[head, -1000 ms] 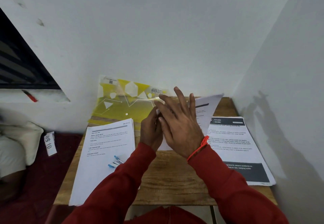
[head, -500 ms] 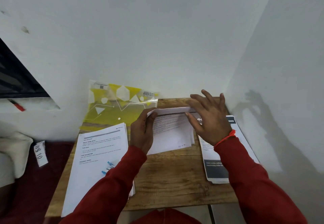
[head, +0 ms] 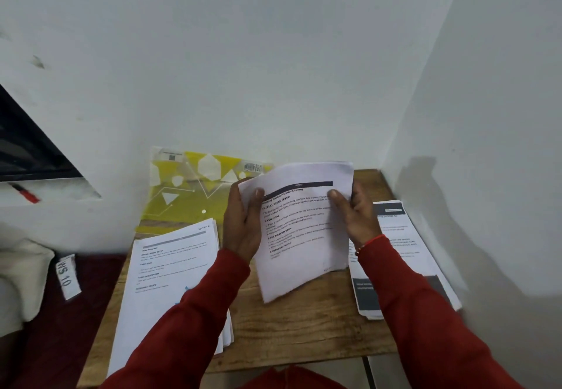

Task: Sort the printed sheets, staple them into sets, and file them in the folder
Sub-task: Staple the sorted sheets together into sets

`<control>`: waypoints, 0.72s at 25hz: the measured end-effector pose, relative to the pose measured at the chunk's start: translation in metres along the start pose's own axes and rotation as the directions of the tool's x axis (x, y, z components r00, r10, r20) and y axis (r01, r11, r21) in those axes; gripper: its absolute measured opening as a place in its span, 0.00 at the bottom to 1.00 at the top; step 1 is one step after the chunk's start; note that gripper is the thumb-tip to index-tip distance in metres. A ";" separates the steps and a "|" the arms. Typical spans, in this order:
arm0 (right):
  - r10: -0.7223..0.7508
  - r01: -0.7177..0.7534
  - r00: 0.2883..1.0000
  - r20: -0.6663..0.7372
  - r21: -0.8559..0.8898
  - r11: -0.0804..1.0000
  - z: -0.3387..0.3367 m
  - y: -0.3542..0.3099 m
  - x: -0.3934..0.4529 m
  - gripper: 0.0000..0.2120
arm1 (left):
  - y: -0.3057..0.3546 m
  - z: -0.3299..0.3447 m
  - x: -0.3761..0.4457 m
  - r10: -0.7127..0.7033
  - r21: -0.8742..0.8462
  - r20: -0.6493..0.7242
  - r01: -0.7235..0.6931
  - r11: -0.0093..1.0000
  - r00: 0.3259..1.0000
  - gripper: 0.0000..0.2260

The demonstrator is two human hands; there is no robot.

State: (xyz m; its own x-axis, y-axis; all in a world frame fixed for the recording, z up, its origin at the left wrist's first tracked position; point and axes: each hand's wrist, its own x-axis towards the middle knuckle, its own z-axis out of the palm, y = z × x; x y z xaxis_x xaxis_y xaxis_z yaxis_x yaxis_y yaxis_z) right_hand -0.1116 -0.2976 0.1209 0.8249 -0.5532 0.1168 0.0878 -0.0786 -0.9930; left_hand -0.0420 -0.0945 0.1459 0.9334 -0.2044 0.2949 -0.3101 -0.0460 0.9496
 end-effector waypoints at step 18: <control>-0.366 0.426 0.901 0.234 -0.319 0.847 0.047 -0.060 0.017 0.15 | 0.050 -0.075 0.083 -0.207 0.545 0.559 -0.168 0.821 0.803 0.17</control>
State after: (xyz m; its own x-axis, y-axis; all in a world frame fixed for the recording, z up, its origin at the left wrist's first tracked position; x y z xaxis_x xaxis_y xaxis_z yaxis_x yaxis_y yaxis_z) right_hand -0.0767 -0.2628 0.1813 0.8416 -0.2755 0.4645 0.2482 -0.5667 -0.7857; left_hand 0.0334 -0.0407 0.2255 0.7124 -0.7015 -0.0194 -0.5099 -0.5365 0.6725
